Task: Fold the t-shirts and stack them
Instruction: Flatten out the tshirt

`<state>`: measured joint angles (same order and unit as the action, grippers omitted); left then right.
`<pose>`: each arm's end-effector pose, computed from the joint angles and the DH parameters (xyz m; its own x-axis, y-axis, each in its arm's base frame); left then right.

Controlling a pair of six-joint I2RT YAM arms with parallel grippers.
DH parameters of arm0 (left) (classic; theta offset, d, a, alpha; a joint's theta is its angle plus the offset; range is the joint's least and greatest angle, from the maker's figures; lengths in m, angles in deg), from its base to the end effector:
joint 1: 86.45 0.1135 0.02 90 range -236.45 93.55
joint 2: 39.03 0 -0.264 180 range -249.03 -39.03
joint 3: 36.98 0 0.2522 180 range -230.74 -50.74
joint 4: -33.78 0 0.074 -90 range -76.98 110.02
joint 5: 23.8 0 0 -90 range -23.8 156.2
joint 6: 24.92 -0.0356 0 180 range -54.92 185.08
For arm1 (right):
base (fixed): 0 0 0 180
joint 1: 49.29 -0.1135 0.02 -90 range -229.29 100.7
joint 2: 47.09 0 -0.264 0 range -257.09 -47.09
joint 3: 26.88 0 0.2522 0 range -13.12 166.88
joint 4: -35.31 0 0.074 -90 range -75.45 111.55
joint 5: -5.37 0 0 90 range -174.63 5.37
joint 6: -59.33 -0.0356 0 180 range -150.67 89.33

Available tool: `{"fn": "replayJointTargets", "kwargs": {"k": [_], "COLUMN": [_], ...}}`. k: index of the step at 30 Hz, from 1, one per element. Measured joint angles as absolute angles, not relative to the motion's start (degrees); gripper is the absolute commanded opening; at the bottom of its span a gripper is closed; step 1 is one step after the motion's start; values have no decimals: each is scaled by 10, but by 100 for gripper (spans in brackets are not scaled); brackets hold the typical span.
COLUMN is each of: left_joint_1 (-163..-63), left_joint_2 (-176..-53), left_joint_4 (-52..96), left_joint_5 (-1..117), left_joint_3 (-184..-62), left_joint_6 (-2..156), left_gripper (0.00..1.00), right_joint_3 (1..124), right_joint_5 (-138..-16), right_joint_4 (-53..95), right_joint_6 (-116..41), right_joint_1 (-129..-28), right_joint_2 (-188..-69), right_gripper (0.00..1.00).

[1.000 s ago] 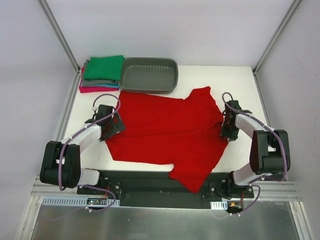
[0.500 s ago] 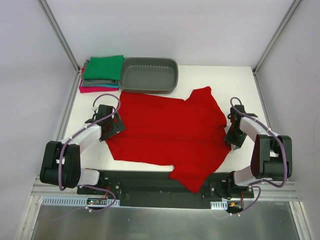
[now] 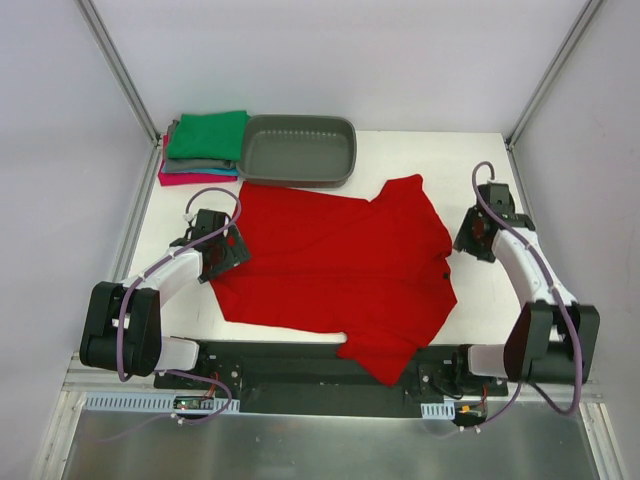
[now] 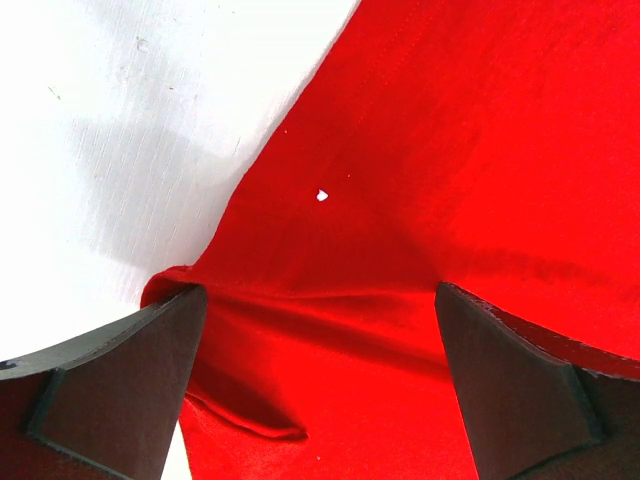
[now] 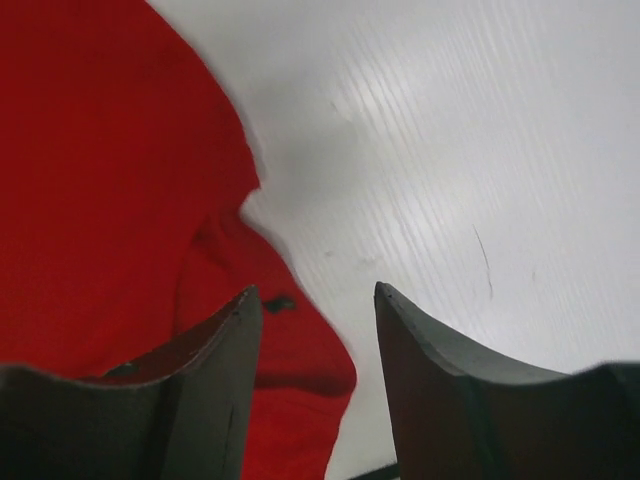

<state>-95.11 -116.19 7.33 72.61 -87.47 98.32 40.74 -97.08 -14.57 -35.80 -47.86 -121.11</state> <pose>0.2501 -0.0341 0.1702 -0.7071 -0.4433 -0.5509 -0.3637 0.8961 -0.2543 0.2581 -0.0141 0.2487 -0.8153 0.1077 -0.5689 0.2178 0.9674 -0.1290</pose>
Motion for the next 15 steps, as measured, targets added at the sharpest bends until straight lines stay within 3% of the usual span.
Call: {"fn": "replayJointTargets", "kwargs": {"k": [6, 15], "left_joint_1": [-951, -951], "left_joint_2": [-1162, -1162], "left_joint_4": [73, 73], "left_joint_5": [726, 726], "left_joint_3": [-875, -875], "left_joint_6": [983, 983], "left_gripper": [99, 99], "right_joint_3": [452, 452], "right_joint_5": [-924, -855], "right_joint_4": [-87, -57], "right_joint_6": [-236, -141], "right_joint_1": [-479, -479], "right_joint_2": [-1343, -1412], "right_gripper": [41, 43]}}
